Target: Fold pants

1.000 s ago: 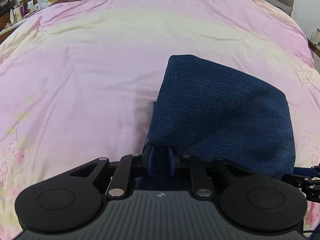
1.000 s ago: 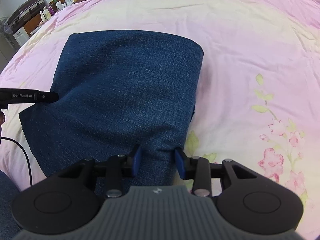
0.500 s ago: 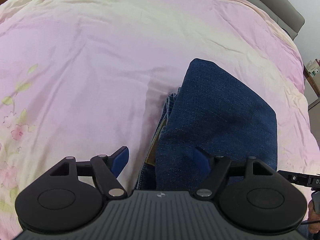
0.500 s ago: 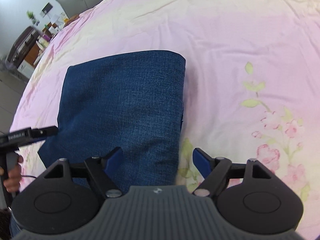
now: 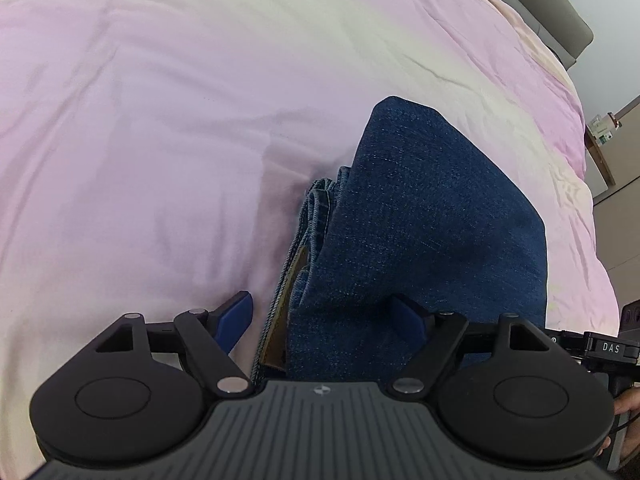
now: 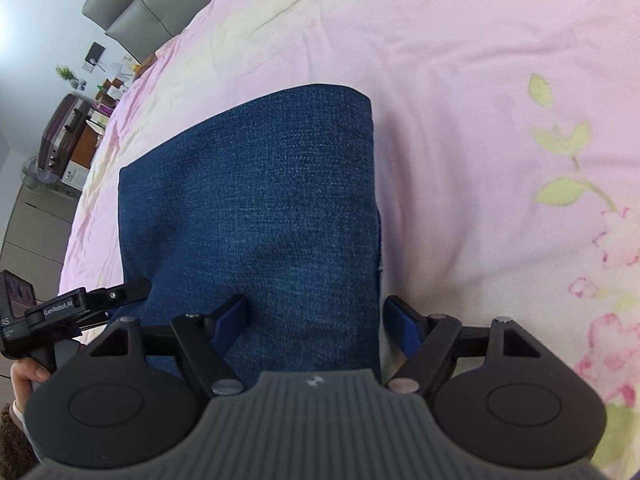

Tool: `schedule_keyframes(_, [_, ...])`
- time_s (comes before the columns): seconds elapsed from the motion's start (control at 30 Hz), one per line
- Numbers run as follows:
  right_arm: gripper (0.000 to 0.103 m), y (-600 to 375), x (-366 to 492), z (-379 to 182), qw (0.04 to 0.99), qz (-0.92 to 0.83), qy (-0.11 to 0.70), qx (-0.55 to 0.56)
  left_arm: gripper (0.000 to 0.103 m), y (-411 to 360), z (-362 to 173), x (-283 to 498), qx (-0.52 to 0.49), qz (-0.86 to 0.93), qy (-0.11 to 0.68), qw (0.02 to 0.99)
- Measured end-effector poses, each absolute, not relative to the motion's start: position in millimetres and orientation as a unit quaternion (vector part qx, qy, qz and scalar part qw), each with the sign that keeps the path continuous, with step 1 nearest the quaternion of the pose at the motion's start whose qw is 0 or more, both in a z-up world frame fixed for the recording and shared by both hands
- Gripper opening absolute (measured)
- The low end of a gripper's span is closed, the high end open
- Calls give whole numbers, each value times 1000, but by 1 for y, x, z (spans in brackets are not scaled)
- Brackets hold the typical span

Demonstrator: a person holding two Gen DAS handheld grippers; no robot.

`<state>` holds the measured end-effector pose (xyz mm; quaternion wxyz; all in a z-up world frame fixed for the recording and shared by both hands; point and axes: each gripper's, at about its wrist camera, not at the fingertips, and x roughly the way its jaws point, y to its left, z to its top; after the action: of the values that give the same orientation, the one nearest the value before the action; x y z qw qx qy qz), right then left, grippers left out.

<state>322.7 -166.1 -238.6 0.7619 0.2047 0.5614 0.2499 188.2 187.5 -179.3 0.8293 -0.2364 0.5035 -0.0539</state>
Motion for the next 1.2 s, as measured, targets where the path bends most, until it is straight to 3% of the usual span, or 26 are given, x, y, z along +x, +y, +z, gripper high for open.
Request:
schedule_keyframes(0.13, [67,-158,332,-246,762,261,555,210,80,191,-187,202,-253,-89,516,813])
schedule_keyframes(0.33, [62,-155,340,-253,760,261,549,230,73,196,-189,216,-261,-113,541,792])
schedule_keyframes(0.63, [19,-180,326,-217,743,261,541,293,50,180,-162,195,-251,-96,507,819])
schedule_keyframes(0.87, [15,-207,308,-169,754,258,537,278,38,158,-152,179,-279,-118,489,818])
schedule_keyframes(1.2, [15,-162,301,-105,758,315,504,269,37,216,-71,140,-251,-76,434,862])
